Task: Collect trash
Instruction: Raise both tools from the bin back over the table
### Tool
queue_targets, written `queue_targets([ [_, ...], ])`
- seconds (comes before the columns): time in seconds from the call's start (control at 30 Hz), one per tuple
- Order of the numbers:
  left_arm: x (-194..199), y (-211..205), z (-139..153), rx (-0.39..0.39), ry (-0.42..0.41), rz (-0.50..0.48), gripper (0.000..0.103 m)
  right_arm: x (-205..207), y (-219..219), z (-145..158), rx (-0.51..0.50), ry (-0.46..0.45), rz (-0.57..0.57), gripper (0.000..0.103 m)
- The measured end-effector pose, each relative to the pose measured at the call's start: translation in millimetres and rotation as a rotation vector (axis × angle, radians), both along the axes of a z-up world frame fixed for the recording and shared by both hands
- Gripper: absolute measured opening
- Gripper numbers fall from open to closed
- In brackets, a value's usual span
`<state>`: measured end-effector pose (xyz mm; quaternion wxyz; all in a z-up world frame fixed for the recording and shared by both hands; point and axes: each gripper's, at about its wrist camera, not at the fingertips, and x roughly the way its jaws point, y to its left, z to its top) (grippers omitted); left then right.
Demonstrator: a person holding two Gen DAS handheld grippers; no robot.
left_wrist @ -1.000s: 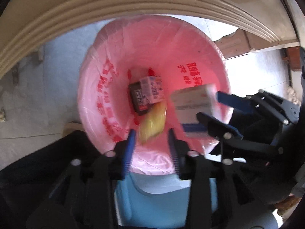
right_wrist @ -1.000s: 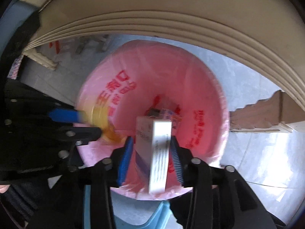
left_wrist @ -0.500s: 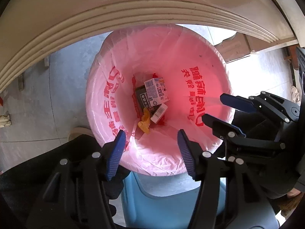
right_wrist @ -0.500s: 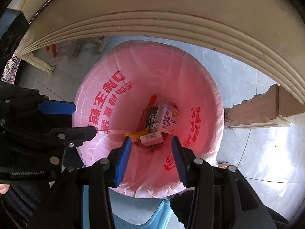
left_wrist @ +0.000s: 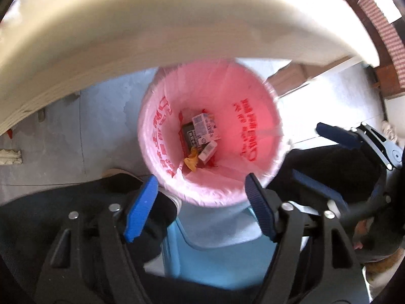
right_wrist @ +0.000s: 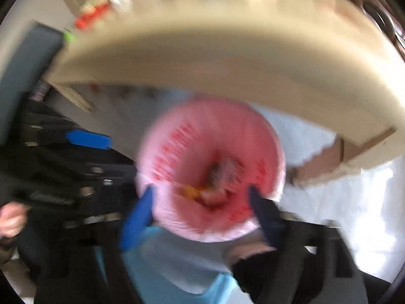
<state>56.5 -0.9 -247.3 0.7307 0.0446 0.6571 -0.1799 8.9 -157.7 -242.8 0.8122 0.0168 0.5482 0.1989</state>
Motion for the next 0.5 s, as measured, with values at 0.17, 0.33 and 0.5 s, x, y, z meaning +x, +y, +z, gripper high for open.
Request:
queue_targets([
  [0.17,-3,17,101,0.024,-0.141,0.003,0.079,-9,-14,90,0.088,-0.131,0.060,0.094],
  [0.33,16,30,207,-0.015,-0.256,0.011,0.086,5,-38,178,0.091,-0.279,0.071,0.096],
  [0.5,43,29,284,-0.006,-0.340,0.006,0.090,26,-60,253,0.031,-0.423,0.091,0.096],
])
